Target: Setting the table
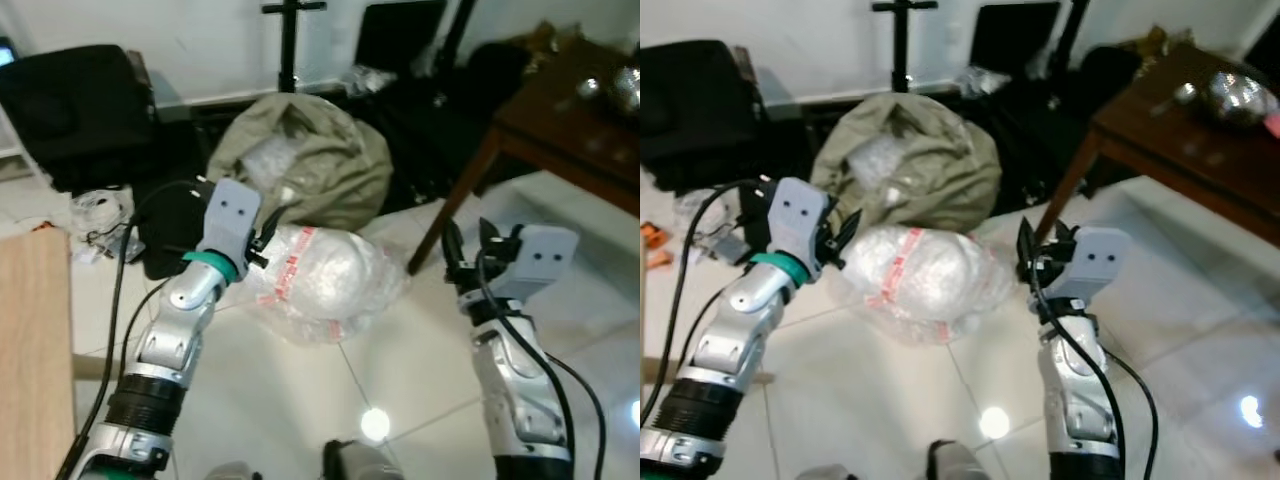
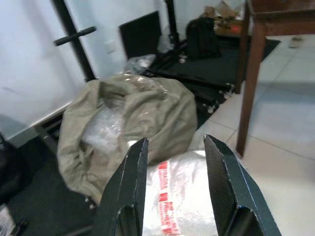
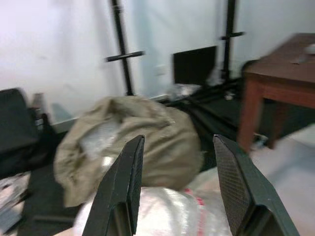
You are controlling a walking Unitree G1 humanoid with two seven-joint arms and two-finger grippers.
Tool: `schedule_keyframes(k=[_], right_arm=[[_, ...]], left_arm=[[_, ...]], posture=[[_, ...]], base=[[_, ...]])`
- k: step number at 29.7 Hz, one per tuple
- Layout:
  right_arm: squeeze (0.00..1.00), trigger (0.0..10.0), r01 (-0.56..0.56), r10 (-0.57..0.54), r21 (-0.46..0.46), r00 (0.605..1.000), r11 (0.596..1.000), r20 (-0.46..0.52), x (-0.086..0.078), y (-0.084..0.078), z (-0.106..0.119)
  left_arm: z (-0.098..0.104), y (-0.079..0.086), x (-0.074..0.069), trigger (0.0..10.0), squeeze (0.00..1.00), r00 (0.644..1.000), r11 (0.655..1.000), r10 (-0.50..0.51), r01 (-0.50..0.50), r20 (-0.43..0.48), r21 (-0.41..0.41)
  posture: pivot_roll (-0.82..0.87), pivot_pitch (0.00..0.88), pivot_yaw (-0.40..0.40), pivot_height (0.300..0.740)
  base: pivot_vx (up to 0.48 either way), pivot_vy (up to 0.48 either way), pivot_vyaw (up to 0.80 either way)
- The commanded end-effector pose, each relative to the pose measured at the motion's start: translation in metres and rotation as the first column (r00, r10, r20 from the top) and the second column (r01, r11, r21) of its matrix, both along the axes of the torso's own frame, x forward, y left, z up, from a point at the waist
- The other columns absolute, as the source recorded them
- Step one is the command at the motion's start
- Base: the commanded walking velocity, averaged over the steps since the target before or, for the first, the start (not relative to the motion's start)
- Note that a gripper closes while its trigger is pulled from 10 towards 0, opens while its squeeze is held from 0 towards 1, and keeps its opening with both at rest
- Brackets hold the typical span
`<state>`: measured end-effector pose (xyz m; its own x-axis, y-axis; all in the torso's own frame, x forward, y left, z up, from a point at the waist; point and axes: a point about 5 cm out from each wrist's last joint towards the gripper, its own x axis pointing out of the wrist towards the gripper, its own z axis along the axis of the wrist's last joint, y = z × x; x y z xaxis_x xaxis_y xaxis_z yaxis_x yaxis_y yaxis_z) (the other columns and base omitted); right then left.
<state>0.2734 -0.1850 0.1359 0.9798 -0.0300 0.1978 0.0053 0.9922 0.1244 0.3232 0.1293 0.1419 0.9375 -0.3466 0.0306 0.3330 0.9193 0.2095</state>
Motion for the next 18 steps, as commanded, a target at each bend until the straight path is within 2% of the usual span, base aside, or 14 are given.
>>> schedule_keyframes(k=[1, 18], right_arm=[[0.00, 10.0, 0.018, -0.018, -0.009, 1.000, 1.000, -0.009, -0.0013, -0.0052, -0.0015], [0.00, 10.0, 0.019, -0.019, -0.007, 1.000, 1.000, -0.012, -0.0025, -0.0044, -0.0021]], left_arm=[[-0.0049, -0.0049, -0.0005, 10.0, 0.00, 1.000, 1.000, -0.016, 0.016, -0.017, 0.006], [-0.0058, -0.0042, 0.0010, 10.0, 0.00, 1.000, 1.000, -0.018, 0.019, -0.017, 0.013]], posture=[[0.06, 0.000, 0.033, 0.740], [0.06, 0.000, 0.036, 0.740]], base=[[0.000, 0.000, -0.80], [0.000, 0.000, -0.80]])
